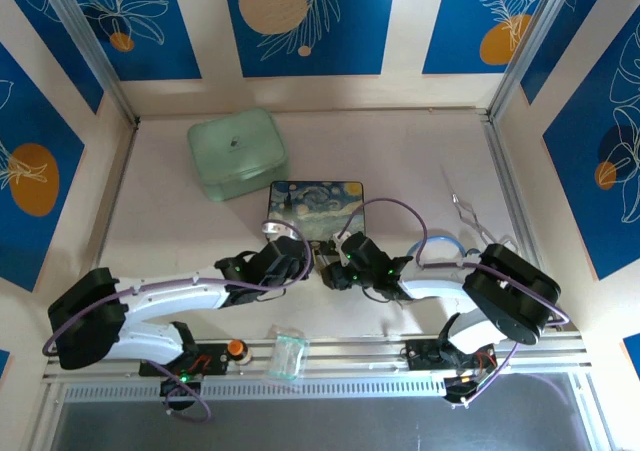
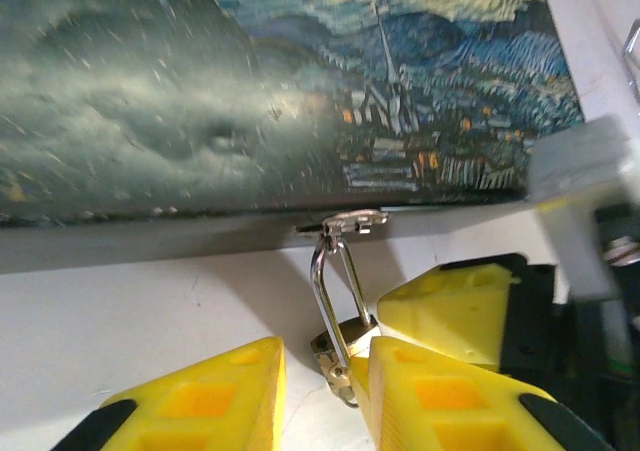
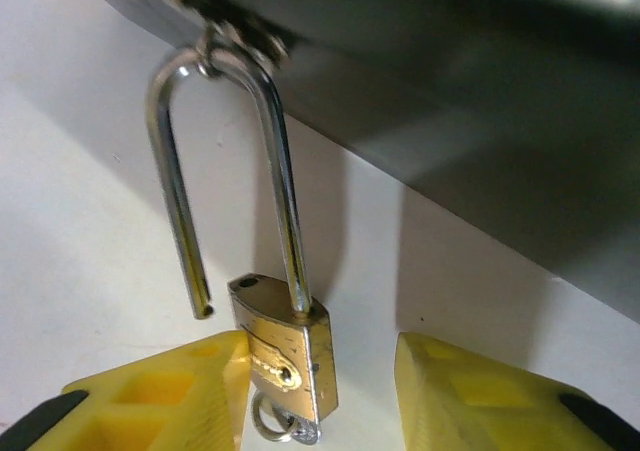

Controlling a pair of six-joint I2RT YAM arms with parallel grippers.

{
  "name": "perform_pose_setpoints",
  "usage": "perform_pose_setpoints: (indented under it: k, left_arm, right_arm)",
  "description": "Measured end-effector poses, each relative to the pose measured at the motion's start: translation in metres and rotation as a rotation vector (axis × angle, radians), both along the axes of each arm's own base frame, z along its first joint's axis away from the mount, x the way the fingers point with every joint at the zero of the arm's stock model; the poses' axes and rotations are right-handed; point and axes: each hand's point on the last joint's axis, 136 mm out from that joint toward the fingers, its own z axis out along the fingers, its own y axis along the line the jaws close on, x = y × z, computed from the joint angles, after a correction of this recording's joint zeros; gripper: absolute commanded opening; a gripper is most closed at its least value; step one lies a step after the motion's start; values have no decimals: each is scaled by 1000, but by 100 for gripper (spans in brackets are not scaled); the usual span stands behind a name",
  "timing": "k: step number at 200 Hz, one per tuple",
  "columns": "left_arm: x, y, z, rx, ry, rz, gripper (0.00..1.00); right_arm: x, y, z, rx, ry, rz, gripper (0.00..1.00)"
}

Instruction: Unlock a padlock with a key

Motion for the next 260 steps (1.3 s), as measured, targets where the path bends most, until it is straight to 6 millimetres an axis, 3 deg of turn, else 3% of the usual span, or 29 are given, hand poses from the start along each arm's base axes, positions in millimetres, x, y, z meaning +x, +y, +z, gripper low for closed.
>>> perform_pose_setpoints:
  k: [55, 79, 119, 163, 207, 246, 260]
  left_arm:
    - [4, 16, -2, 29, -3, 35, 28]
    - [5, 18, -2, 34, -5, 37, 28]
    - [4, 20, -5, 43, -1, 38, 27]
    - [5, 20, -9, 53, 4, 39, 27]
    - [5, 23, -14, 66, 11, 44, 28]
    - [3, 30, -24, 88, 26, 49, 28]
    - [3, 30, -23, 87, 25, 50, 29]
  right_arm:
    - [-2, 20, 2, -33, -74, 52, 24]
    - [-2, 19, 2, -72, -122, 34, 17]
    - [4, 8, 4, -189, -184, -27, 16]
    - [6, -6, 3, -382, -252, -93, 16]
    - [11, -2, 1, -533, -305, -190, 21]
    - [6, -1, -6, -591, -342, -198, 32]
    - [6, -2, -5, -585, -341, -195, 42]
